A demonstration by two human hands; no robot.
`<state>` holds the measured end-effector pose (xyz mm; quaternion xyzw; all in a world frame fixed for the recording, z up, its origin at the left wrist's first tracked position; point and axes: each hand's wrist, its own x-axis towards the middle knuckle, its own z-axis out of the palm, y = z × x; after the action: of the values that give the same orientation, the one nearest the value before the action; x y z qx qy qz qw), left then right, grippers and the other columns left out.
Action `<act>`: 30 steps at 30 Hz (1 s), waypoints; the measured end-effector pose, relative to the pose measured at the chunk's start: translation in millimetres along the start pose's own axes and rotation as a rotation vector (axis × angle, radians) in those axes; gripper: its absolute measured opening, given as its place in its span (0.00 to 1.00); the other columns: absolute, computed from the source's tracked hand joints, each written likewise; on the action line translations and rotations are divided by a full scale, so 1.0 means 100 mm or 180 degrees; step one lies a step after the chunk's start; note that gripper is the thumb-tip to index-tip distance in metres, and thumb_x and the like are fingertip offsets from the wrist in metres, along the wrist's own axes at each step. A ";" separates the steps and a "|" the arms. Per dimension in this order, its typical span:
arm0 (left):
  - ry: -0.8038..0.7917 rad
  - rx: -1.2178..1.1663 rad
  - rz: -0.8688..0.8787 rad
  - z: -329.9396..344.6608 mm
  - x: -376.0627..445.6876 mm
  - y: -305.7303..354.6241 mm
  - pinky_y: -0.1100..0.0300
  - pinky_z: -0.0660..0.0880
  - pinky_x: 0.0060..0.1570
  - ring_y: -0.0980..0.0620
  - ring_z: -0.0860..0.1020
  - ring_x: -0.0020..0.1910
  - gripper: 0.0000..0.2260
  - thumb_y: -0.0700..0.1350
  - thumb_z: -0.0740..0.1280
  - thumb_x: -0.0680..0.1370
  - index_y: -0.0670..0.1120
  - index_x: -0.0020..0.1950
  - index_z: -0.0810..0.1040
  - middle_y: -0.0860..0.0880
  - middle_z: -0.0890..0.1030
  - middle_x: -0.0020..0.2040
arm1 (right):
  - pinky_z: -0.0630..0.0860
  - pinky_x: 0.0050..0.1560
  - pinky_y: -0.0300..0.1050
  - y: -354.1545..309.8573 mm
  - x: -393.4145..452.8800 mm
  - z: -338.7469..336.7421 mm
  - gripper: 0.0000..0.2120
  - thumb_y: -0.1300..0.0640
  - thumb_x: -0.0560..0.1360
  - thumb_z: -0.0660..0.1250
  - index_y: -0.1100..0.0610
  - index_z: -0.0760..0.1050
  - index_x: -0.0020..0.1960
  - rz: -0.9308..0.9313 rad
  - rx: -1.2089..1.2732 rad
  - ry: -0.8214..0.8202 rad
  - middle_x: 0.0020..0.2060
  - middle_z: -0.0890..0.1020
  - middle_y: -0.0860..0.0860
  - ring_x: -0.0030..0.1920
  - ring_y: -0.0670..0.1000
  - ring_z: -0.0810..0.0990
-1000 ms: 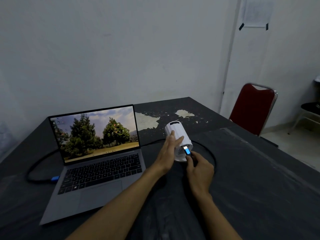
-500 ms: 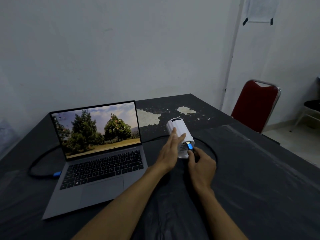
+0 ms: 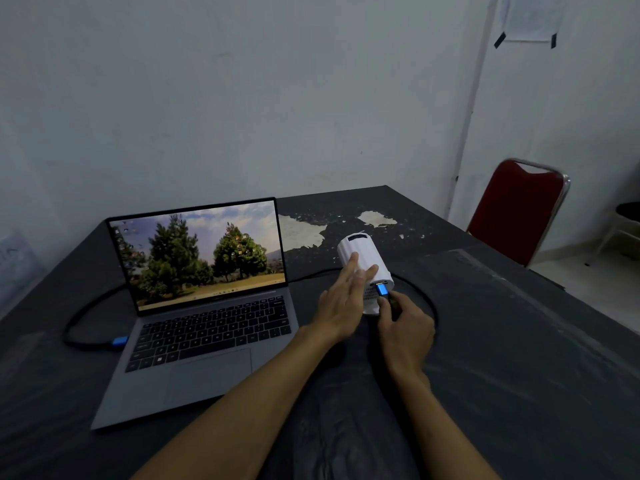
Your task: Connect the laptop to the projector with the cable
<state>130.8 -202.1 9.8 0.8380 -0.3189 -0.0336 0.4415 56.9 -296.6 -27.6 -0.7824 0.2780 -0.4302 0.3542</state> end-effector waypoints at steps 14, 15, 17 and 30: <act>-0.0045 0.0615 0.0260 0.01 0.08 -0.13 0.32 0.49 0.76 0.48 0.60 0.81 0.29 0.64 0.38 0.82 0.63 0.79 0.64 0.59 0.47 0.84 | 0.81 0.41 0.50 0.06 0.01 0.09 0.09 0.55 0.79 0.69 0.54 0.84 0.57 -0.0229 -0.0139 0.0058 0.39 0.87 0.51 0.37 0.53 0.85; -0.0075 0.0662 0.0236 0.02 0.08 -0.13 0.31 0.48 0.76 0.48 0.60 0.81 0.28 0.65 0.38 0.82 0.63 0.79 0.63 0.60 0.46 0.84 | 0.81 0.42 0.51 0.06 0.01 0.08 0.10 0.55 0.79 0.68 0.54 0.84 0.58 -0.0211 -0.0167 0.0032 0.40 0.87 0.51 0.39 0.53 0.85; -0.0147 0.0792 0.0168 0.02 0.06 -0.13 0.30 0.47 0.75 0.47 0.61 0.80 0.26 0.64 0.40 0.83 0.65 0.79 0.61 0.60 0.44 0.84 | 0.81 0.42 0.51 0.04 0.00 0.08 0.10 0.55 0.79 0.68 0.54 0.83 0.58 -0.0214 -0.0195 0.0004 0.41 0.87 0.50 0.40 0.54 0.86; -0.0583 0.0951 0.0151 -0.41 -0.33 -0.27 0.36 0.54 0.77 0.48 0.53 0.83 0.26 0.64 0.49 0.83 0.69 0.80 0.47 0.59 0.39 0.84 | 0.76 0.53 0.55 0.00 -0.01 0.03 0.14 0.56 0.75 0.71 0.57 0.80 0.59 -0.0282 -0.0347 0.0144 0.47 0.86 0.54 0.45 0.57 0.85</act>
<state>131.7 -143.3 6.7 0.8800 -0.3789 -0.0516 0.2817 58.8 -294.9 -29.6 -0.8021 0.2740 -0.4473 0.2853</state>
